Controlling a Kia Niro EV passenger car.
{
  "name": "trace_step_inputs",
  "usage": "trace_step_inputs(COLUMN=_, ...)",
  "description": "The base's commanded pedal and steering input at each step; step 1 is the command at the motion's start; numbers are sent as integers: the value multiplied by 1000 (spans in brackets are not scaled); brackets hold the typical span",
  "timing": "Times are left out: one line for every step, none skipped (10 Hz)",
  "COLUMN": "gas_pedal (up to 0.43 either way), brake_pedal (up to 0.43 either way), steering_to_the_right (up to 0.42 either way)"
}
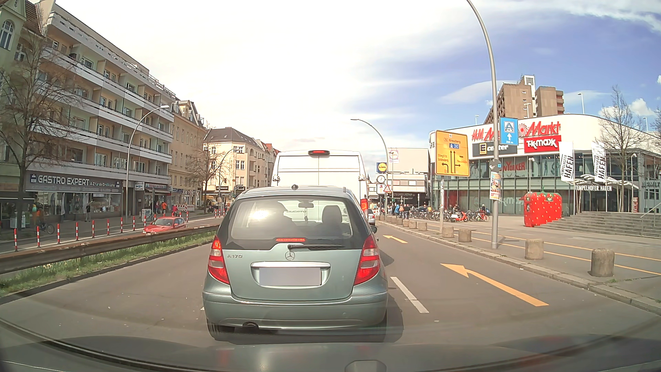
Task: Follow the waypoints while adhering to traffic rules and regulations
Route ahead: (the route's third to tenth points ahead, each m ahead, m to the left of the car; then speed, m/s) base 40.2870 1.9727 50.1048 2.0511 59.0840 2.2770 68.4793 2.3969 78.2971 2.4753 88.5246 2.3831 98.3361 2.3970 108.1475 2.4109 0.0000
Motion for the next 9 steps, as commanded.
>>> trace_step_inputs(gas_pedal=0, brake_pedal=415, steering_to_the_right=-12)
trace_step_inputs(gas_pedal=0, brake_pedal=415, steering_to_the_right=-12)
trace_step_inputs(gas_pedal=0, brake_pedal=415, steering_to_the_right=-12)
trace_step_inputs(gas_pedal=0, brake_pedal=415, steering_to_the_right=-13)
trace_step_inputs(gas_pedal=0, brake_pedal=415, steering_to_the_right=-12)
trace_step_inputs(gas_pedal=0, brake_pedal=415, steering_to_the_right=-12)
trace_step_inputs(gas_pedal=0, brake_pedal=415, steering_to_the_right=-12)
trace_step_inputs(gas_pedal=0, brake_pedal=415, steering_to_the_right=-12)
trace_step_inputs(gas_pedal=0, brake_pedal=421, steering_to_the_right=-12)
